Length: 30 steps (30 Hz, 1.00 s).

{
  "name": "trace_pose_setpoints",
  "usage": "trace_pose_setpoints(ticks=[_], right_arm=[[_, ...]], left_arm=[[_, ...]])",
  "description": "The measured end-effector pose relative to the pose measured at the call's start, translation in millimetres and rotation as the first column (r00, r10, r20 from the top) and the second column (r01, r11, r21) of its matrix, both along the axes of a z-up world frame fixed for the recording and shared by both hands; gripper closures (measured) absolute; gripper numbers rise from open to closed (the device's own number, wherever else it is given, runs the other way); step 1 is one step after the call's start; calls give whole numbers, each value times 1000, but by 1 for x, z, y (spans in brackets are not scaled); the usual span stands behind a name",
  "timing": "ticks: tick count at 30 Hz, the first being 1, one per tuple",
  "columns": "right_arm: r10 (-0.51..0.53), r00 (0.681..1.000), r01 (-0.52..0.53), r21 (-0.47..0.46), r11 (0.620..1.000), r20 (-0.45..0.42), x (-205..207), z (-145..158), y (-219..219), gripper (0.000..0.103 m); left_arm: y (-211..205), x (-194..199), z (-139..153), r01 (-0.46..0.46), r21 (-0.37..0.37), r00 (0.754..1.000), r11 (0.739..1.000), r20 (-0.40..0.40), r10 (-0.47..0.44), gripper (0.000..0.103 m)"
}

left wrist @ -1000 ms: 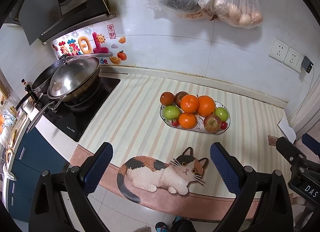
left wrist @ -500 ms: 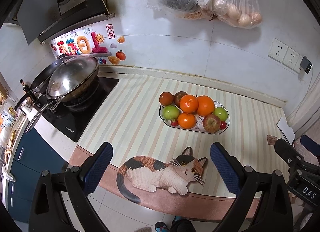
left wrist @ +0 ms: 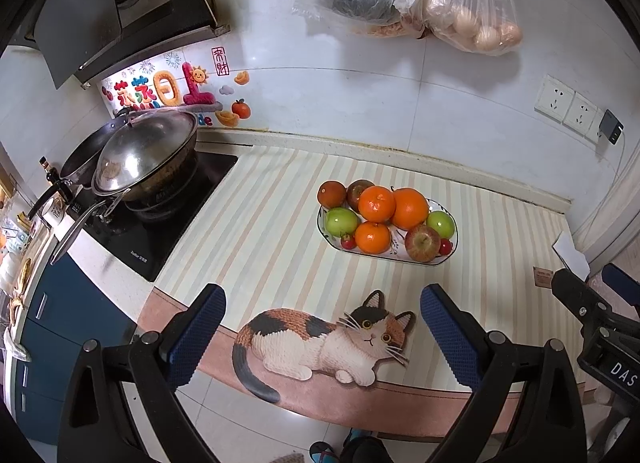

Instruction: Organize fruits

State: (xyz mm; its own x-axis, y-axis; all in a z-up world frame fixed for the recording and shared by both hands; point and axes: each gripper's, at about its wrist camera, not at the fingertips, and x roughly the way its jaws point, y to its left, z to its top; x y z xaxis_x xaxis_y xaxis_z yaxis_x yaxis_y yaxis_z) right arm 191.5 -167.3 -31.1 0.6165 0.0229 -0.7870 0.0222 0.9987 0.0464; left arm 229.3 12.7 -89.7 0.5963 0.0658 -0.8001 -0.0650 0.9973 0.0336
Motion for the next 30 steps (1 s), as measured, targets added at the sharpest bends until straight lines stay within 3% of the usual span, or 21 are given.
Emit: trace_pose_setpoints(ticks=[30], right_arm=[[16, 1000, -16, 1, 1000, 6, 2, 1, 2, 2]], left_arm=[[-1, 1, 3, 25, 0, 1000, 1000, 7, -25, 3]])
